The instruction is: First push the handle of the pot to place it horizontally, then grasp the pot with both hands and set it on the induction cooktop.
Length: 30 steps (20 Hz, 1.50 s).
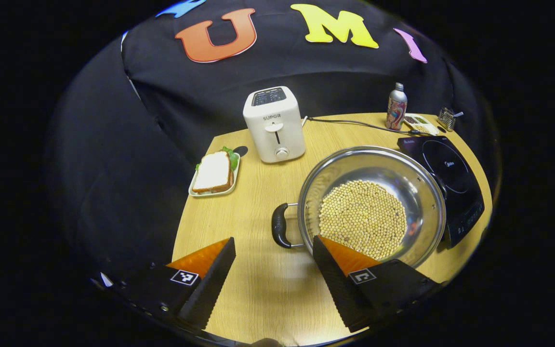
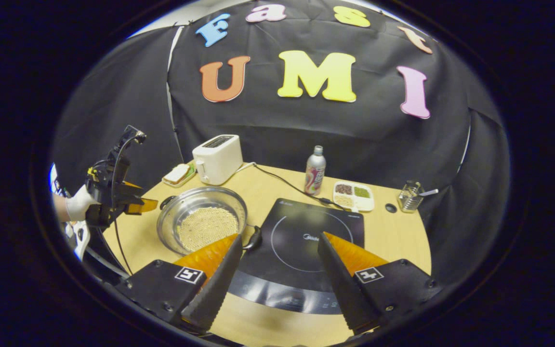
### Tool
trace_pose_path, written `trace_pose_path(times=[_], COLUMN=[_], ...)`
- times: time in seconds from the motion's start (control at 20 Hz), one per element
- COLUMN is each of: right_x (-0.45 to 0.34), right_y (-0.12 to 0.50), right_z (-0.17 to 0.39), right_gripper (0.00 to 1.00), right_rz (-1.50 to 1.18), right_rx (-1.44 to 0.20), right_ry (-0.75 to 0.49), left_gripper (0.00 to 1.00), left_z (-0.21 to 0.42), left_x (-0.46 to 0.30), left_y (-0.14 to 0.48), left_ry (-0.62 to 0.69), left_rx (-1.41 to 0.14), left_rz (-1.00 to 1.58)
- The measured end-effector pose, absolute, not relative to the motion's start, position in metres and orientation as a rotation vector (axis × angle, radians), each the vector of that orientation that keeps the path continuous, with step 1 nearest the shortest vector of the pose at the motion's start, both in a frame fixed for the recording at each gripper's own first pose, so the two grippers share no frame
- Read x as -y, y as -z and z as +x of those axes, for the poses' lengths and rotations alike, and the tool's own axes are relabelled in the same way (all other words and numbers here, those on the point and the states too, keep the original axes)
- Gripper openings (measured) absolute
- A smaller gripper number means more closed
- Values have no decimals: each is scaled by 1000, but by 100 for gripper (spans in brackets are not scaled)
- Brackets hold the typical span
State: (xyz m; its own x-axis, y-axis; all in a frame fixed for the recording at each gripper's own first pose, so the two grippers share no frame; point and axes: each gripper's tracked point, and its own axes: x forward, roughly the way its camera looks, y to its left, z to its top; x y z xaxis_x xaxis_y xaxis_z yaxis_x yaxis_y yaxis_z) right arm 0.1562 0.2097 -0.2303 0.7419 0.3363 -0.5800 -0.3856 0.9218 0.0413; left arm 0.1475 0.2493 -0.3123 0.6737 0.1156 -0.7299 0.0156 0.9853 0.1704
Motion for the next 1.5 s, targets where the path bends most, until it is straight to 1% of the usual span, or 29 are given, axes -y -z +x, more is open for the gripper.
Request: trace_pose_path(times=[0.05, 0.1, 0.2, 0.25, 0.3, 0.35, 0.4, 0.45, 0.5, 0.55, 0.6, 0.65, 0.7, 0.75, 0.8, 1.0, 1.05, 1.1, 1.15, 1.2, 1.25, 1.3, 1.35, 1.4, 1.45, 1.5], right_x=[-219, -229, -253, -259, -264, -271, -276, -279, -285, -290, -293, -299, -304, -306, -304, -305, -306, -306, -306, -305, -305, -304, -304, -304, -304, -304], right_y=[236, 241, 256, 261, 271, 283, 294, 304, 317, 326, 337, 345, 355, 362, 370, 386, 383, 387, 386, 388, 388, 387, 389, 388, 388, 388], right_z=[163, 167, 173, 179, 184, 187, 191, 197, 202, 206, 210, 210, 208, 210, 212, 216, 219, 222, 223, 222, 225, 224, 224, 225, 225, 224], right_gripper=[97, 99, 98, 99, 99, 99, 96, 96, 99, 95, 89, 95, 90, 89, 95, 94, 87, 87, 86, 85, 75, 74, 75, 78, 78, 75], right_rz=[-84, -85, -87, -88, -79, -67, -60, -59, -52, -51, -54, -40, -19, -11, -10, -8, -3, 1, -4, -22, -33, -43, -47, -45, -41, -43], right_rx=[-639, -658, -713, -726, -756, -797, -830, -860, -895, -924, -959, -998, -1044, -1070, -1090, -1156, -1155, -1165, -1182, -1201, -1202, -1214, -1221, -1218, -1216, -1219], right_ry=[-400, -414, -457, -452, -446, -434, -430, -415, -406, -402, -390, -390, -382, -373, -349, -315, -306, -312, -306, -311, -313, -313, -311, -308, -305, -305], left_gripper=[97, 97, 97, 97, 100, 97, 97, 97, 97, 97, 97, 97, 100, 100, 97, 97, 97, 100, 97, 97, 97, 100, 93, 82, 77, 78], left_z=[151, 157, 162, 167, 169, 171, 174, 176, 180, 183, 185, 186, 188, 190, 193, 200, 201, 203, 203, 202, 203, 204, 205, 205, 205, 206], left_x=[-248, -247, -247, -247, -246, -247, -247, -249, -249, -251, -251, -252, -250, -250, -250, -247, -247, -246, -245, -244, -243, -238, -236, -234, -232, -231], left_y=[313, 314, 318, 319, 323, 327, 332, 337, 340, 345, 351, 357, 362, 366, 369, 381, 383, 386, 388, 390, 393, 394, 395, 397, 401, 402], left_ry=[-54, -50, -39, -38, -37, -37, -36, -32, -27, -27, -23, -23, -7, -1, 3, 40, 47, 56, 66, 75, 85, 98, 104, 107, 112, 113], left_rx=[-830, -831, -835, -831, -845, -852, -860, -870, -876, -891, -909, -927, -946, -960, -971, -1024, -1036, -1048, -1062, -1083, -1100, -1110, -1122, -1136, -1154, -1168], left_rz=[174, 185, 195, 197, 190, 184, 186, 195, 201, 198, 185, 177, 162, 149, 143, 142, 146, 151, 152, 153, 146, 127, 112, 104, 97, 100])
